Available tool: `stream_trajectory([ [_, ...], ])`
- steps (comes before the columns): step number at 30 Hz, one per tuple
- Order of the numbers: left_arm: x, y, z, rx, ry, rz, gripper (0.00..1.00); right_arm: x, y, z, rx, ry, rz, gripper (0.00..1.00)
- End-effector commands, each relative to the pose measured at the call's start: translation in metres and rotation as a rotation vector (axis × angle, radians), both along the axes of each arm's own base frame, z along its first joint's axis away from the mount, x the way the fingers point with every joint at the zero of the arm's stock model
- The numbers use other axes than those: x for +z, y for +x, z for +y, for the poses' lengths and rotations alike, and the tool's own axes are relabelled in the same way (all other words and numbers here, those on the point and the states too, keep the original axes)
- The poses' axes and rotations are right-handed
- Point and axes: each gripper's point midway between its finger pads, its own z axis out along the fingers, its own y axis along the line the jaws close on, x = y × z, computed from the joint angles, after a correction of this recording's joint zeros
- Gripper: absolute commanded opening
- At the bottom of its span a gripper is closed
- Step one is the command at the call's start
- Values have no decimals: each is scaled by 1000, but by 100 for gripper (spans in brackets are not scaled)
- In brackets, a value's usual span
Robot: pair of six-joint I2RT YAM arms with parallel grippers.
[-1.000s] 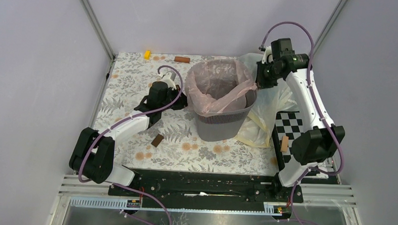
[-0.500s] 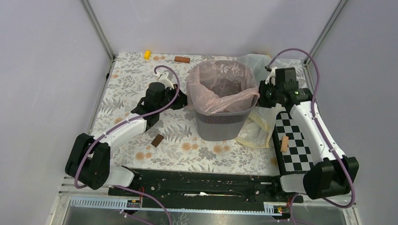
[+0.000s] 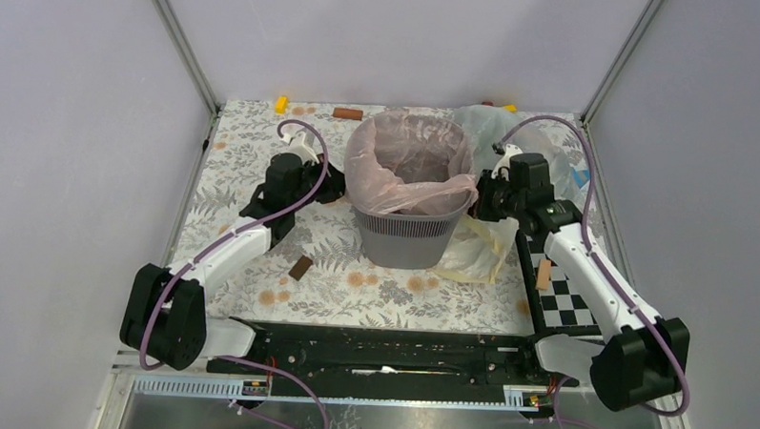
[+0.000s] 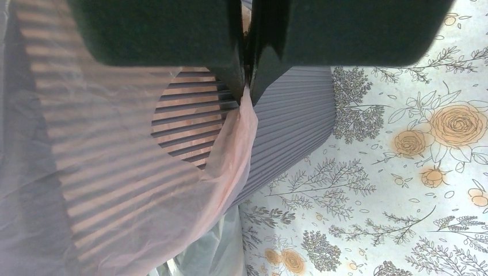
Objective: Put the trash bags into the trash bin
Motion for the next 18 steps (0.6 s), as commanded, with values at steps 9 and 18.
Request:
stream_trajectory([
  [9, -3, -15, 18, 32, 22, -28, 0, 43, -24, -46, -242, 8, -359, 0],
  [18, -39, -21, 19, 15, 45, 41, 0, 33, -43, -35, -185, 92, -361, 0],
])
